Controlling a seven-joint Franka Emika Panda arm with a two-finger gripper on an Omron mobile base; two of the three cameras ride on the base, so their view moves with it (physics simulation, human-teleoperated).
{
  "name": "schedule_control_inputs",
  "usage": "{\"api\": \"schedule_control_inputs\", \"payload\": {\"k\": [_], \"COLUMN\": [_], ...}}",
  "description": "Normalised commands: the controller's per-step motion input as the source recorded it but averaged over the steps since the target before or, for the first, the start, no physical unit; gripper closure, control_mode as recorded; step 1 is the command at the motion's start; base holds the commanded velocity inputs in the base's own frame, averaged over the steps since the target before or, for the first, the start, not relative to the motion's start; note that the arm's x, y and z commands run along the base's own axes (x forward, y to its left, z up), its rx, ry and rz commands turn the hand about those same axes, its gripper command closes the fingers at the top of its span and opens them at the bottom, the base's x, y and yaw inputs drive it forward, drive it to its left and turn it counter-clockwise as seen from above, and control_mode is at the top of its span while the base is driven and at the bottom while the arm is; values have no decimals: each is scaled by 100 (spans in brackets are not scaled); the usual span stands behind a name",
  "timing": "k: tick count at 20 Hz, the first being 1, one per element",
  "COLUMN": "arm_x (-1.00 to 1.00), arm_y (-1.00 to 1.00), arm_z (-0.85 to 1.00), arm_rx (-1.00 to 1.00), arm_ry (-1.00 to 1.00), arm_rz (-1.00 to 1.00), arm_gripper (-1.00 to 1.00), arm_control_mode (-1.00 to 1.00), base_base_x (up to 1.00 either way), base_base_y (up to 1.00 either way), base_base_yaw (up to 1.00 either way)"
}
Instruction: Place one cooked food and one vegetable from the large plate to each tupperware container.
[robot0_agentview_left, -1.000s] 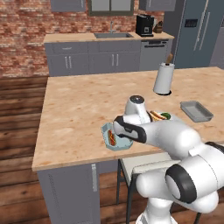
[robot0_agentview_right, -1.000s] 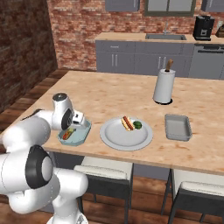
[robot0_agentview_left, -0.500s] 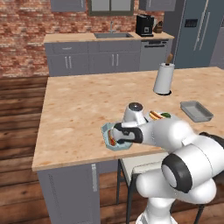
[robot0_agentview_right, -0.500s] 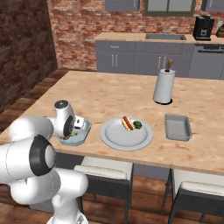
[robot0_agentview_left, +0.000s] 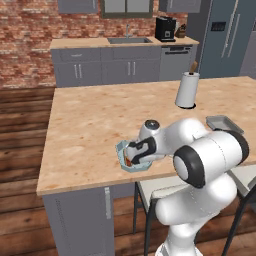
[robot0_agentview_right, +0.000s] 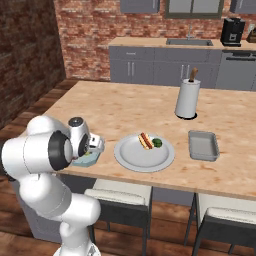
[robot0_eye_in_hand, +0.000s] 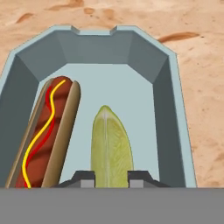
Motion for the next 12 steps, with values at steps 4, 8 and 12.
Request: {"api": "schedule_control_inputs", "payload": {"k": [4,8,12], "arm_x": [17,8,16], "arm_y": [0,4,3], "arm_z": [-6,-3,-7], "arm_rx": [0,0,0], "arm_ry": [0,0,0], "arm_rz": [0,0,0], "arm_gripper": [100,100,-100], "arm_control_mode": [-100,-100,-100], "base_base_x": [0,0,0], "base_base_y": [0,0,0], "base_base_yaw": [0,0,0]}}
